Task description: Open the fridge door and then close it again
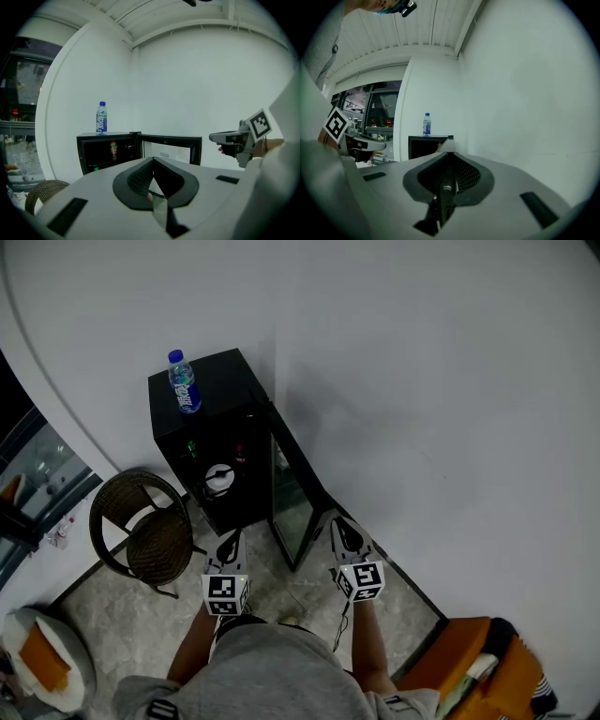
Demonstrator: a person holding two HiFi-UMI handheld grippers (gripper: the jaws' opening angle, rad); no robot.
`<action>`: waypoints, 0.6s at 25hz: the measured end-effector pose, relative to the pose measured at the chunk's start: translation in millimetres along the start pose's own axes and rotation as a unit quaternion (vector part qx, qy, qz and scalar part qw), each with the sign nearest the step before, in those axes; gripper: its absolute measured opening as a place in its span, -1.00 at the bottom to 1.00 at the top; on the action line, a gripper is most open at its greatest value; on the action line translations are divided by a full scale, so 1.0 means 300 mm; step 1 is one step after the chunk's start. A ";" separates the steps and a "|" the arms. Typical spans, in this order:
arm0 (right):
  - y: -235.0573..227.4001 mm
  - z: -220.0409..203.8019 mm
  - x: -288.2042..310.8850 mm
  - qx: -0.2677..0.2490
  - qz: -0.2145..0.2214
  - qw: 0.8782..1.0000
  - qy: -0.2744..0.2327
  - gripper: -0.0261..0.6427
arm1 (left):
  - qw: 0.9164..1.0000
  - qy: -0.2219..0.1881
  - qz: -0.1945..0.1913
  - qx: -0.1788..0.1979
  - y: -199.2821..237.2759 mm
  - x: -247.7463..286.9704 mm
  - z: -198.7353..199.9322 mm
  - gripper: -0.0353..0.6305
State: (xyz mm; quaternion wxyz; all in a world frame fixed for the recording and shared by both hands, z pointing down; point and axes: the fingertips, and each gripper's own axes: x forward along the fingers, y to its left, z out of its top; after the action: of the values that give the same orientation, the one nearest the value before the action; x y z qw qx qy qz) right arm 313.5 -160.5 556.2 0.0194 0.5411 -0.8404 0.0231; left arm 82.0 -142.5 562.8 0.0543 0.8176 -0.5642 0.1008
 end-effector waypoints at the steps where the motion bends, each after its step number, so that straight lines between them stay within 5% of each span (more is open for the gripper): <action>1: -0.014 -0.016 0.009 0.004 0.003 1.000 0.006 -0.82 | 1.000 0.000 0.001 0.001 -0.001 0.003 0.004 -0.88; 3: -0.027 -0.041 0.028 0.015 0.018 1.000 0.014 -0.57 | 1.000 0.000 0.003 0.002 -0.001 0.010 0.012 -0.88; 7: -0.018 -0.071 0.050 0.017 0.051 0.998 0.021 -0.42 | 1.000 0.003 0.006 0.002 -0.002 0.013 0.013 -0.88; 15: -0.012 -0.104 0.091 0.010 0.073 0.997 0.036 -0.40 | 1.000 0.005 0.017 -0.004 0.006 0.014 0.003 -0.88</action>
State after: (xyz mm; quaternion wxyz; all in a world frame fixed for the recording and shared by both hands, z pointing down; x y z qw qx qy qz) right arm 305.9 -184.8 589.2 0.0419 0.4770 -0.8763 0.0525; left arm 81.8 -147.3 562.9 0.0589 0.8074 -0.5778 0.1036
